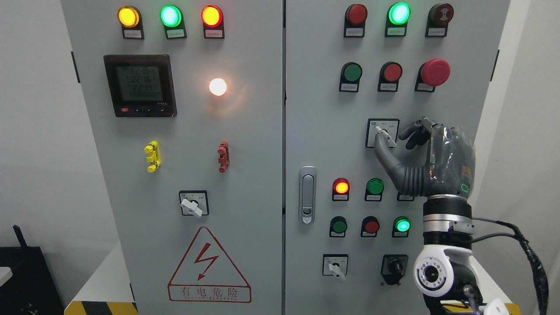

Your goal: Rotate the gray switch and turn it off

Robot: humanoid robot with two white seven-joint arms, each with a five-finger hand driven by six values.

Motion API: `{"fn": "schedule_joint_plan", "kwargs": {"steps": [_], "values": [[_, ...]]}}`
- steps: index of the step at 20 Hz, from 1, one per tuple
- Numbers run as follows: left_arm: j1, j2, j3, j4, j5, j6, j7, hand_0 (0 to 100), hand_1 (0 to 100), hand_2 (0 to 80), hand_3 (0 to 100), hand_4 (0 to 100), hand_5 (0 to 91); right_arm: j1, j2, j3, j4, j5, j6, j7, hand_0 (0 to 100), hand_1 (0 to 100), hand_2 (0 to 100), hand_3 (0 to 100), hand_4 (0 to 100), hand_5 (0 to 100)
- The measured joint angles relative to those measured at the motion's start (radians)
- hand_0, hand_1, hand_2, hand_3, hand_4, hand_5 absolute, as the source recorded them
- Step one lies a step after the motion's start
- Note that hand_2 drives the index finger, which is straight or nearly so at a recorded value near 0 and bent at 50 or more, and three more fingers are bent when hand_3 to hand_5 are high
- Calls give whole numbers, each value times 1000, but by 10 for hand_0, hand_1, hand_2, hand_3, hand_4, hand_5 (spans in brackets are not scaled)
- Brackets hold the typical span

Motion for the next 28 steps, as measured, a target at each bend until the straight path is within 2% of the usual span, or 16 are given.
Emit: {"fn": "schedule_joint_plan", "kwargs": {"steps": [26, 28], "values": [[0, 0, 0, 0, 0, 0, 1, 120, 389, 0, 0, 0, 0, -15, 5, 17, 16, 11, 4, 3, 250, 432, 638, 817, 741, 973], [0, 0, 0, 0, 0, 0, 2, 120, 389, 0, 0, 0, 0, -15, 5, 18, 17, 11, 12, 3, 283, 440, 641, 820, 741, 973]]}}
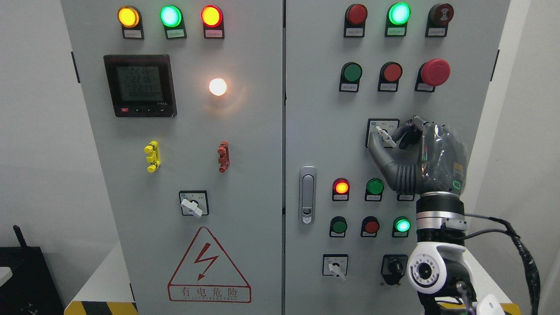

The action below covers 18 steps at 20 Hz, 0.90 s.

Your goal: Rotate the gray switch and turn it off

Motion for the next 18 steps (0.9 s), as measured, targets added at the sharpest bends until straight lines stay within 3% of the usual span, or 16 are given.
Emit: {"fn": "schedule_joint_plan", "kwargs": {"steps": [6, 18], "values": [[0, 0, 0, 0, 0, 0, 0, 120, 389, 0, 0, 0, 0, -2, 0, 2, 3, 0, 9, 1, 365, 432, 644, 824, 742, 974], [0, 0, 0, 0, 0, 0, 0, 120, 389, 0, 0, 0, 0, -3, 0, 4, 5, -1, 10, 3, 395, 413, 683, 850, 758, 975]]}}
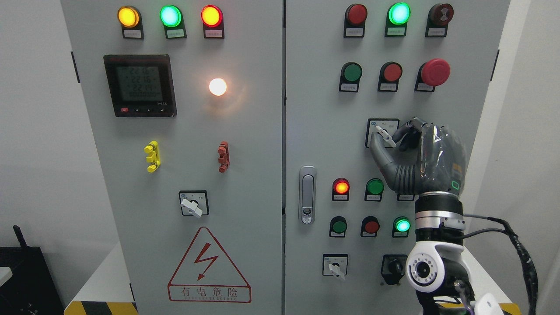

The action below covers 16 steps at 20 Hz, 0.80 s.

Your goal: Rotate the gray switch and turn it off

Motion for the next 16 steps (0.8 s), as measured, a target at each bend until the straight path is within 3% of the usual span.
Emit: {"fn": "schedule_joint_plan", "kwargs": {"steps": [16], "values": [[0, 0, 0, 0, 0, 0, 0, 120, 389, 0, 0, 0, 0, -5, 0, 2, 1, -1, 1, -1, 426, 382, 729, 890, 787, 983]]}}
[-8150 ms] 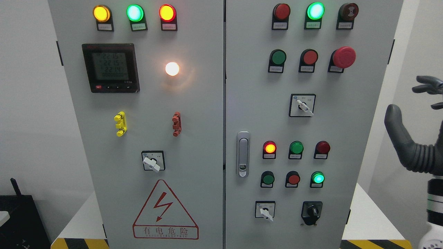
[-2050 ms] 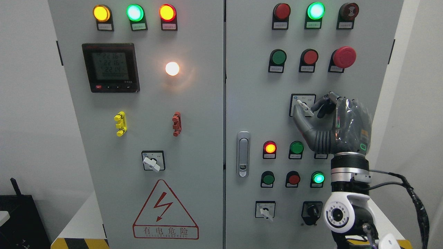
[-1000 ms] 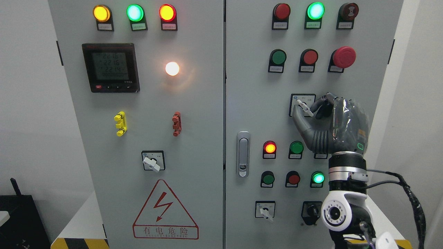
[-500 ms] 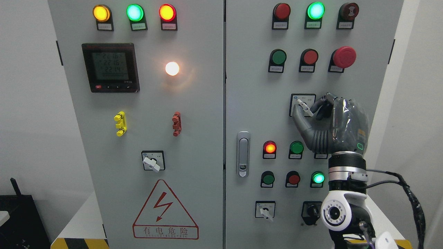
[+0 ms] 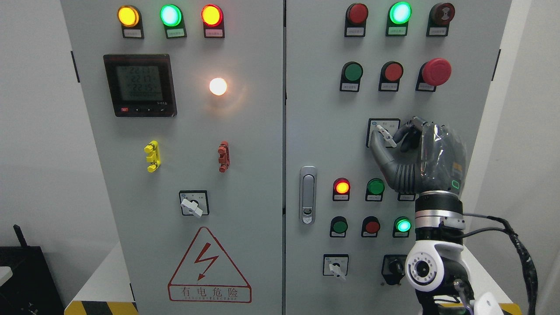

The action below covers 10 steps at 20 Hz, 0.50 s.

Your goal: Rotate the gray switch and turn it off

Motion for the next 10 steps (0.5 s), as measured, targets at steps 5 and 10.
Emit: {"fn": "schedule_joint_plan", "kwargs": {"steps": [5, 10], "values": [[0, 0, 0, 0, 0, 0, 0, 120, 389, 0, 0, 0, 0, -1, 0, 1, 1, -1, 0, -1, 442, 377, 737, 903, 792, 983], [0, 0, 0, 0, 0, 0, 3, 120, 389, 0, 0, 0, 0, -1, 0, 1, 1, -1, 0, -2, 452, 374, 748, 910, 800, 986]]}}
